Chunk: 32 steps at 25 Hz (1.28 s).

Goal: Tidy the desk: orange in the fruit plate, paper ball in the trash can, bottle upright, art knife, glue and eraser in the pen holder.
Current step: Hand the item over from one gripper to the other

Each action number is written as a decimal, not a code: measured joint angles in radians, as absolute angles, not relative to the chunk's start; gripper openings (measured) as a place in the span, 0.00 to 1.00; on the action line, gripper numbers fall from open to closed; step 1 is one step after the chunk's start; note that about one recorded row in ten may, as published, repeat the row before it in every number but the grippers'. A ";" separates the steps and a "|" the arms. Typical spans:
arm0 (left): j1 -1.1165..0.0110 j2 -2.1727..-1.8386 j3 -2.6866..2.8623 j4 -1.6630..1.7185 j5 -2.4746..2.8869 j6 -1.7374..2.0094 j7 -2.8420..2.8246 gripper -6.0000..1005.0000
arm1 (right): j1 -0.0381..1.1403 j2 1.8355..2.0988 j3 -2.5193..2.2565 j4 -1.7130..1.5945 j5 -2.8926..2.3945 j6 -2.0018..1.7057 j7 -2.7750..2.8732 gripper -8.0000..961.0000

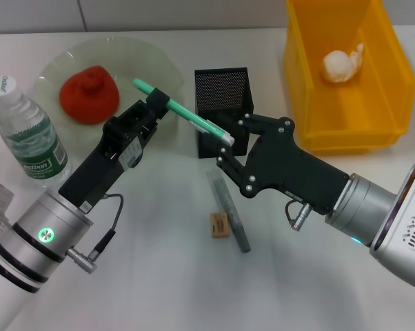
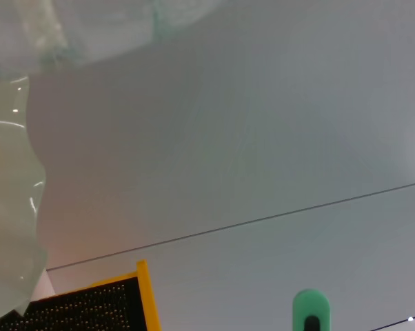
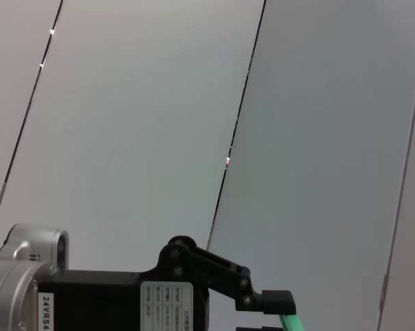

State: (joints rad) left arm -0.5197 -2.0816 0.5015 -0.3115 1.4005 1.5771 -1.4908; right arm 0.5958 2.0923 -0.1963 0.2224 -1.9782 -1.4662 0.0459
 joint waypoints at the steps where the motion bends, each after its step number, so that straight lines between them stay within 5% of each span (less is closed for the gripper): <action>1: -0.520 -2.082 0.502 -0.311 1.400 1.577 -1.490 0.19 | 0.596 2.092 -0.196 0.222 -1.979 -1.466 0.046 0.29; 32: -0.518 -2.082 0.505 -0.311 1.400 1.583 -1.480 0.19 | 0.602 2.092 -0.183 0.236 -1.979 -1.455 0.046 0.18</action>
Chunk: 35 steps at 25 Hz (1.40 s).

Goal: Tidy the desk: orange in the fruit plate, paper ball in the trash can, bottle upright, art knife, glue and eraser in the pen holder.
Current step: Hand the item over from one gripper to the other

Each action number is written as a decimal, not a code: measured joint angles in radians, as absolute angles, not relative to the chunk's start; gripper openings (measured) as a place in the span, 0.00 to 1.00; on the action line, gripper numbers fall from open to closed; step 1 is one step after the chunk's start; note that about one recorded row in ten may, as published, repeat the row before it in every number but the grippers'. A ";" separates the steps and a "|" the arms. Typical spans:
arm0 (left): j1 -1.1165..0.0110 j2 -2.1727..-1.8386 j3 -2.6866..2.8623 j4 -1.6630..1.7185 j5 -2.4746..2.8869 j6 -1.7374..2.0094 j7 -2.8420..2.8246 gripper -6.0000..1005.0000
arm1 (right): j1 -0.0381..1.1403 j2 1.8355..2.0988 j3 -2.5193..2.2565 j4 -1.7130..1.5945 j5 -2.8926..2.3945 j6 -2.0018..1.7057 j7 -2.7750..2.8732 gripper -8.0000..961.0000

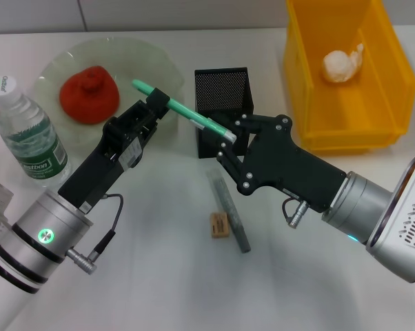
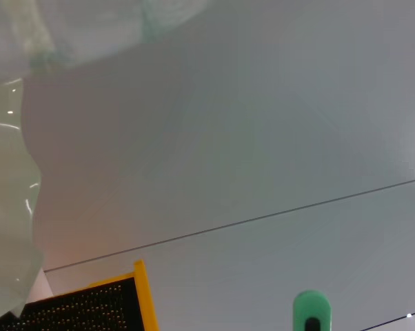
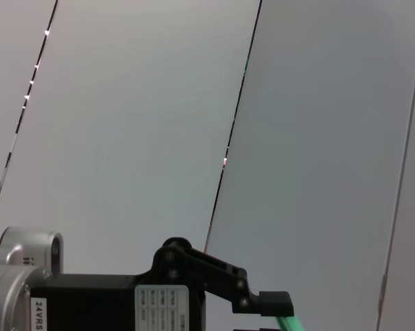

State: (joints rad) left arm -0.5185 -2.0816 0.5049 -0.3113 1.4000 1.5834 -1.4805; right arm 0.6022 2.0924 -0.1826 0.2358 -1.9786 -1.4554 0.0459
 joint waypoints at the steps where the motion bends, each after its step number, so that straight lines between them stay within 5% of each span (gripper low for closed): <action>1: -0.519 -2.082 0.506 -0.311 1.400 1.583 -1.480 0.19 | 0.602 2.092 -0.182 0.236 -1.979 -1.455 0.046 0.18; 35: -0.514 -2.082 0.436 -0.299 1.494 1.578 -1.479 0.25 | 0.596 2.092 -0.183 0.238 -1.978 -1.462 0.046 0.17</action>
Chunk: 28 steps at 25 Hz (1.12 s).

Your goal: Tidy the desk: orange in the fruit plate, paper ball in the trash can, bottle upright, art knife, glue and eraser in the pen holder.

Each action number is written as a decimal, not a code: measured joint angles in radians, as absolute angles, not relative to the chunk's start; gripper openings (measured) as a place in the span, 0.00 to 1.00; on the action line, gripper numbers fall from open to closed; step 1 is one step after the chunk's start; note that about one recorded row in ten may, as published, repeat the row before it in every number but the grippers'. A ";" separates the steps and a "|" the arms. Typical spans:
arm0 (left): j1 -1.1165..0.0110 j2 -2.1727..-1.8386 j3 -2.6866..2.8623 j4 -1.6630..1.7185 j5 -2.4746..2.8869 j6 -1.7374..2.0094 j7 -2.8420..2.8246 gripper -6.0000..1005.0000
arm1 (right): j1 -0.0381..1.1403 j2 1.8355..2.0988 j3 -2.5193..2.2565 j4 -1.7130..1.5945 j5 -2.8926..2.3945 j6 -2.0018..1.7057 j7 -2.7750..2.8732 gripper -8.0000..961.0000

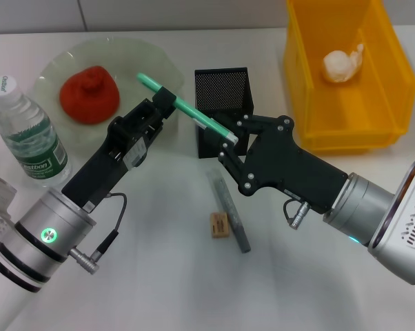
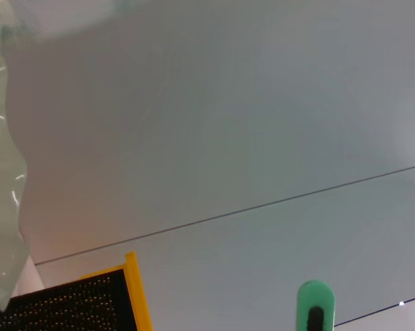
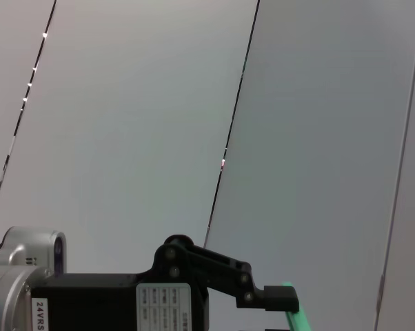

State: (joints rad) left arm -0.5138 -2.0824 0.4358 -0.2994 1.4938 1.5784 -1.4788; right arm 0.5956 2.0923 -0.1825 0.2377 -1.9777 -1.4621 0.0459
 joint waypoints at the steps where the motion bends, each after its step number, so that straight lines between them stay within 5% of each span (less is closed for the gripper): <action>1: -0.513 -2.082 0.435 -0.299 1.493 1.578 -1.479 0.25 | 0.596 2.092 -0.183 0.238 -1.978 -1.462 0.046 0.17; 17: -0.500 -2.082 0.439 -0.279 1.492 1.579 -1.475 0.27 | 0.589 2.092 -0.173 0.238 -1.977 -1.467 0.046 0.17; 28: -0.470 -2.082 0.445 -0.205 1.582 1.611 -1.243 0.59 | 0.568 2.090 -0.147 0.227 -1.977 -1.511 0.079 0.17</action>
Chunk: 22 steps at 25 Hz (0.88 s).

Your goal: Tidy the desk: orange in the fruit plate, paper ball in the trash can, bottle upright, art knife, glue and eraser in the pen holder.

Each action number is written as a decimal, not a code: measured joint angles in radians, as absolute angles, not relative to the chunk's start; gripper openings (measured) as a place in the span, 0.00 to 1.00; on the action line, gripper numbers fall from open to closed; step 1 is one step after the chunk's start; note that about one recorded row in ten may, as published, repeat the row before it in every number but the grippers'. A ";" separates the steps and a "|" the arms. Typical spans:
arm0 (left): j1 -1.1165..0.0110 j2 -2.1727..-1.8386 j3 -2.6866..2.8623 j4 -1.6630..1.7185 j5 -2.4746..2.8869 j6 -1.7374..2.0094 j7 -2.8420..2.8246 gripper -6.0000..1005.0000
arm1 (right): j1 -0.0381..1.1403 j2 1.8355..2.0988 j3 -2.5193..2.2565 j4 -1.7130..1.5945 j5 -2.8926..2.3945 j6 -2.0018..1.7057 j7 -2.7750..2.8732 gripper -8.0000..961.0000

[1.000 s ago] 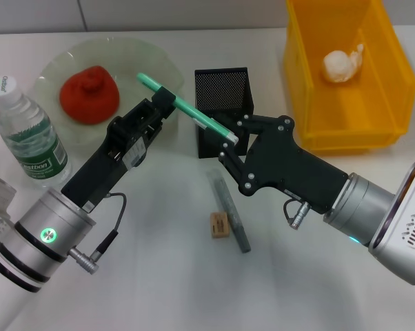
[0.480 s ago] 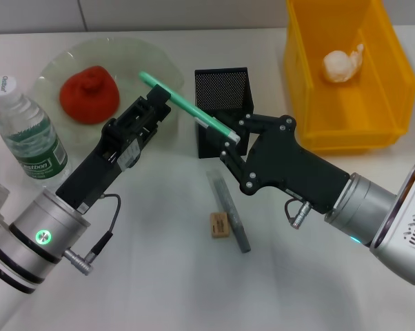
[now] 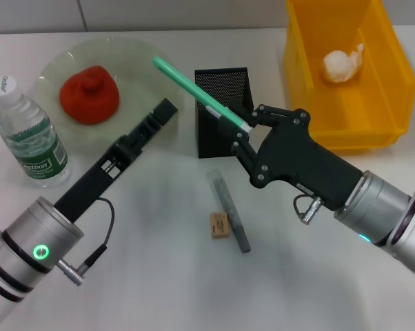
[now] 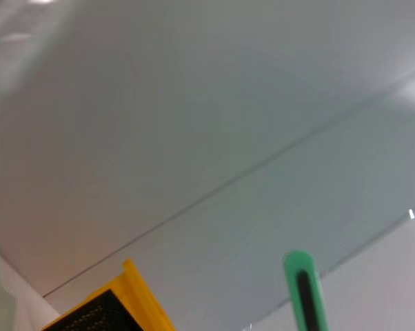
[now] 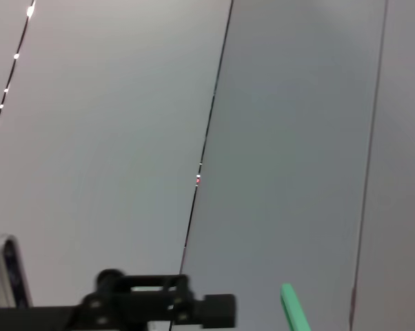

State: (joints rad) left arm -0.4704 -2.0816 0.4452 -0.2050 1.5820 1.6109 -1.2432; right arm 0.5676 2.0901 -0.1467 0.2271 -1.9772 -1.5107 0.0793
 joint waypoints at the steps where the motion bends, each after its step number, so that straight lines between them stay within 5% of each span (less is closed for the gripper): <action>1: -0.470 -2.082 0.445 -0.205 1.582 1.611 -1.243 0.59 | 0.565 2.089 -0.145 0.222 -1.978 -1.514 0.097 0.17; 18: -0.421 -2.075 0.448 -0.056 1.810 1.628 -0.716 0.57 | 0.510 2.077 -0.248 -0.196 -1.989 -1.753 0.867 0.17; 22: -0.403 -2.075 0.445 -0.032 1.811 1.609 -0.671 0.57 | 0.509 2.052 -0.355 -0.358 -1.989 -1.773 1.087 0.17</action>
